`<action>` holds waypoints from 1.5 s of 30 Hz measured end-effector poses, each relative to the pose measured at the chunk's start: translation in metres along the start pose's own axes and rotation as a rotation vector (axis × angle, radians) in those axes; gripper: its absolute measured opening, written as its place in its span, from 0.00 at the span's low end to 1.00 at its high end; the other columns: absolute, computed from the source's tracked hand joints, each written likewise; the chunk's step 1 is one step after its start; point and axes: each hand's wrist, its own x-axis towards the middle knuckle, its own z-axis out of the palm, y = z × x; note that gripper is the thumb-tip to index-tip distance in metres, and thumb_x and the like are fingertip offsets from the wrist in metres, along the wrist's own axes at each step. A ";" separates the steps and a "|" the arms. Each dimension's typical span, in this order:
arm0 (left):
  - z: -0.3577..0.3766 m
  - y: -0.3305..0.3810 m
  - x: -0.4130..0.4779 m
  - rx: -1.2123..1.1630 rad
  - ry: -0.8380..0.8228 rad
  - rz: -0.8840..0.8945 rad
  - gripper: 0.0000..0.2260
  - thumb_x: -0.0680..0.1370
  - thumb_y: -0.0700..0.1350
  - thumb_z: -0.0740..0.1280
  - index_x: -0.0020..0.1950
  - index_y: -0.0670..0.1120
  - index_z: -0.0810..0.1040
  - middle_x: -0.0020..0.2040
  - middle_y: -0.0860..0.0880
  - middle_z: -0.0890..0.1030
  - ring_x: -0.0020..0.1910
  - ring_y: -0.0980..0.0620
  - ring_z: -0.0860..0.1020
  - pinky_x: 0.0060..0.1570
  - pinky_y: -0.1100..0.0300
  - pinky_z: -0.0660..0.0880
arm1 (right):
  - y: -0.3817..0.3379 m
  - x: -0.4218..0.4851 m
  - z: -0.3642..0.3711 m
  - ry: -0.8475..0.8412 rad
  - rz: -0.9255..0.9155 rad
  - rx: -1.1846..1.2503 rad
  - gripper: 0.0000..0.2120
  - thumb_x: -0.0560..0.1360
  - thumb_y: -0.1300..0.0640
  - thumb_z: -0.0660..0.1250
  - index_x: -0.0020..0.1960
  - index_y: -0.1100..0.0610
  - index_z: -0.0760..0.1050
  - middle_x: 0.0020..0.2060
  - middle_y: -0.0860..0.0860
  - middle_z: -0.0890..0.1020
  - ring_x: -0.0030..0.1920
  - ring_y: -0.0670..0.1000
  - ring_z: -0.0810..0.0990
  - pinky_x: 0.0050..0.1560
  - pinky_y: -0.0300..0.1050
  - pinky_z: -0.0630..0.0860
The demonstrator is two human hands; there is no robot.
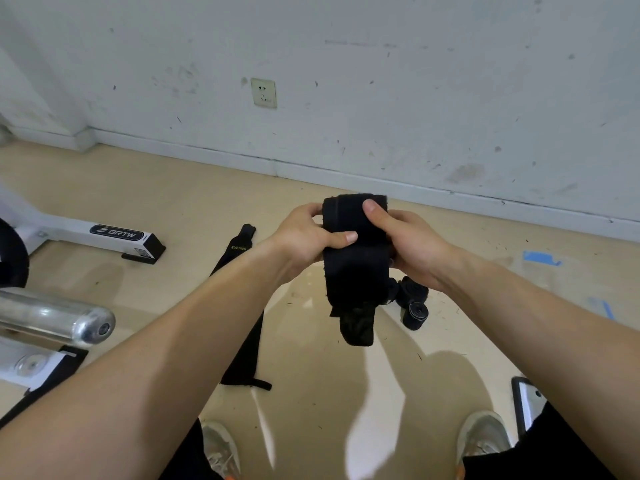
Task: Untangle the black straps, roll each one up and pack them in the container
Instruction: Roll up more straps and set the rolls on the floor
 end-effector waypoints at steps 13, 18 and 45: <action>0.000 0.018 -0.013 -0.174 -0.030 -0.088 0.18 0.79 0.53 0.72 0.60 0.39 0.83 0.48 0.45 0.87 0.48 0.48 0.87 0.45 0.58 0.83 | 0.002 -0.004 0.001 0.010 -0.125 -0.123 0.19 0.79 0.52 0.70 0.65 0.59 0.72 0.48 0.57 0.87 0.50 0.57 0.87 0.54 0.52 0.82; -0.003 0.018 -0.012 -0.167 0.022 -0.040 0.16 0.79 0.48 0.73 0.60 0.37 0.82 0.46 0.45 0.87 0.47 0.49 0.87 0.43 0.60 0.82 | 0.001 -0.006 0.003 -0.002 -0.110 -0.020 0.19 0.77 0.54 0.72 0.66 0.57 0.73 0.49 0.58 0.87 0.50 0.58 0.87 0.53 0.53 0.82; -0.001 0.005 0.000 -0.022 0.198 0.253 0.21 0.77 0.39 0.75 0.63 0.51 0.69 0.62 0.42 0.78 0.55 0.43 0.82 0.47 0.51 0.83 | -0.010 -0.011 0.007 -0.036 0.056 0.027 0.05 0.79 0.57 0.70 0.50 0.59 0.77 0.37 0.51 0.84 0.36 0.49 0.84 0.32 0.41 0.78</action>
